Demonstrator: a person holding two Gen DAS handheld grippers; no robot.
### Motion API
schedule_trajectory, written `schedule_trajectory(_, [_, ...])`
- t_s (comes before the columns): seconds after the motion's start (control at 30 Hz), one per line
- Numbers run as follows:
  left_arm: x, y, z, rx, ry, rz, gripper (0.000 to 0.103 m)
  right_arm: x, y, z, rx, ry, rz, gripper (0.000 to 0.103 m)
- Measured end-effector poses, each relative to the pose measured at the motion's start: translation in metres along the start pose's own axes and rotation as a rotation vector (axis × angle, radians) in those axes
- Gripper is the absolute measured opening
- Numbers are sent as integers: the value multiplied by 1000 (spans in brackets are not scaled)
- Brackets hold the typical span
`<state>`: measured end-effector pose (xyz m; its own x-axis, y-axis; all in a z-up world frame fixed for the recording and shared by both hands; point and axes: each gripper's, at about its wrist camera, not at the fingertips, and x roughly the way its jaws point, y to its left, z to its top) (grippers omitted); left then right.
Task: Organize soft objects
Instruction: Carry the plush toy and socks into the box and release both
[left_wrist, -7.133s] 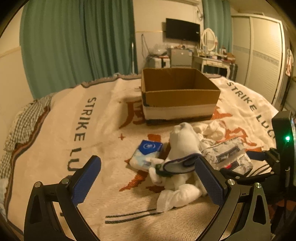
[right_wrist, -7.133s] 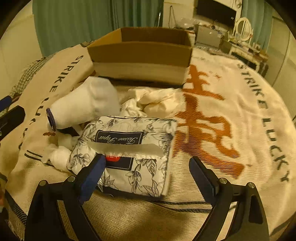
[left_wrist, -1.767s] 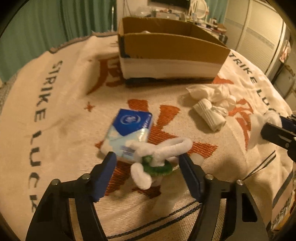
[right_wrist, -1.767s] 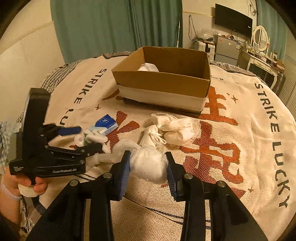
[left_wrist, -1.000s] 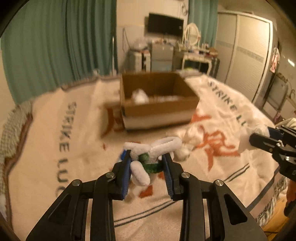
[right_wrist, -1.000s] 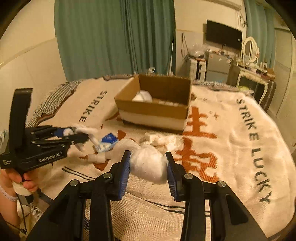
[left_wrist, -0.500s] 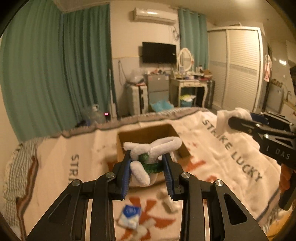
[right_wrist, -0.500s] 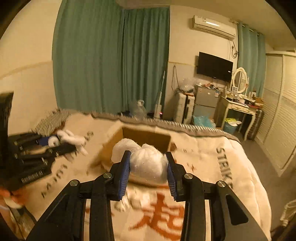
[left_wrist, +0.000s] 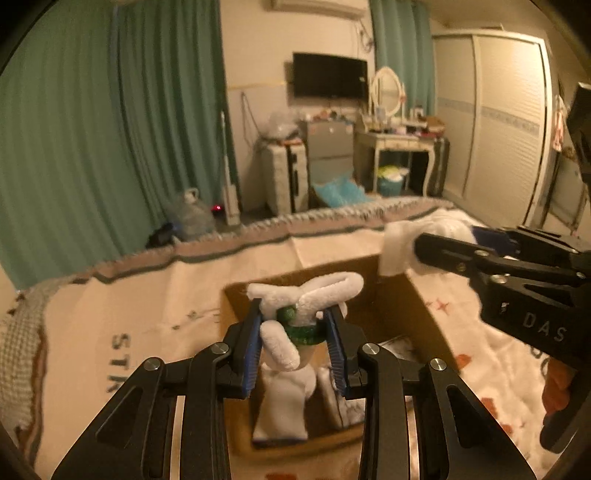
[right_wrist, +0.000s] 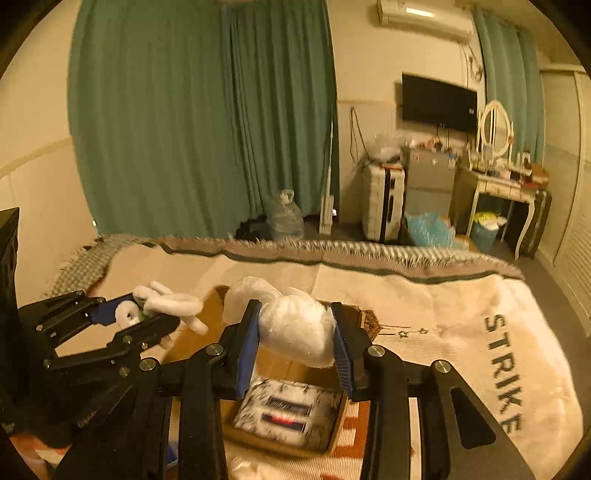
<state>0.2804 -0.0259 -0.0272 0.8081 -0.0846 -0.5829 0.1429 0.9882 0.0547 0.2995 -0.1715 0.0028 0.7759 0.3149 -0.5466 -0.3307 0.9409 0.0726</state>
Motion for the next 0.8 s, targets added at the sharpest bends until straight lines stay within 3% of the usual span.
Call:
schedule_trajectory(0.13, [37, -4, -9, 8, 7, -10, 35, 42, -14, -12, 16, 51, 2, 38])
schedule_trajectory(0.17, [42, -5, -9, 11, 6, 5, 41, 49, -17, -17, 29, 61, 1, 40])
schedule_trajectory(0.2, [47, -6, -12, 16, 11, 30, 60, 52, -20, -19, 36, 68, 1, 46])
schedule_trajectory(0.27, [55, -8, -13, 14, 24, 68, 83, 57, -27, -23, 62, 78, -18, 64])
schedule_trajectory(0.3, [53, -7, -14, 6, 7, 82, 83, 55, -30, -25, 70, 71, -29, 74])
schedule_trajectory(0.33, [50, -6, -13, 0, 1, 87, 83, 51, -33, -25, 74, 63, -31, 77])
schedule_trajectory(0.5, [20, 1, 0, -40, -17, 108, 83, 11, -39, -14, 54, 23, -58, 79])
schedule_trajectory(0.67, [-62, 2, 26, -35, -127, 142, 84, -57, -29, 10, 30, -41, -82, 84])
schedule_trajectory(0.8, [-147, 7, 42, -68, -233, 136, 92, -125, -7, 24, 15, -87, -63, 85])
